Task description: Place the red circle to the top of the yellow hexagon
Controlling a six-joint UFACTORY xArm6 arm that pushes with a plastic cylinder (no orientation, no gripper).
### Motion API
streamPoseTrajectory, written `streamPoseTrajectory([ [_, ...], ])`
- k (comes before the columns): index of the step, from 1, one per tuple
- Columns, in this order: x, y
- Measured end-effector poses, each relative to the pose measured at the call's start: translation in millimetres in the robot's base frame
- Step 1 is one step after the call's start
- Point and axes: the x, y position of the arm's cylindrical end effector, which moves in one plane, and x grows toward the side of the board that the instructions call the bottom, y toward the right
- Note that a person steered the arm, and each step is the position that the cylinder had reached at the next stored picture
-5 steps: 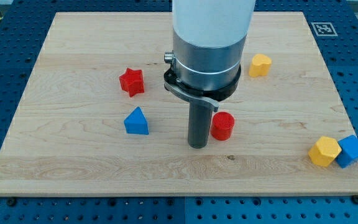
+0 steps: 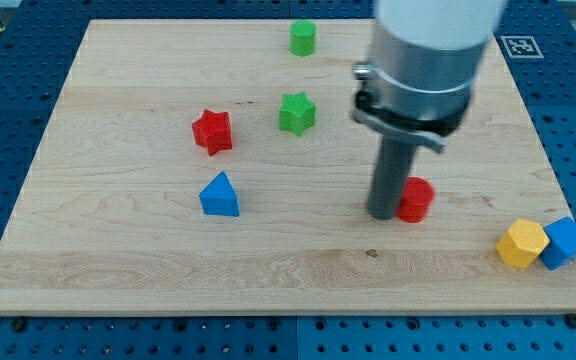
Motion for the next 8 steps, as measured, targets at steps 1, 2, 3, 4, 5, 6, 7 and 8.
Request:
streamPoseTrajectory([
  [1,0,42],
  [2,0,72],
  [3,0,102],
  [4,2,101],
  [5,-12,70],
  [6,-55,59],
  [7,-70,98],
  [8,-70,180],
])
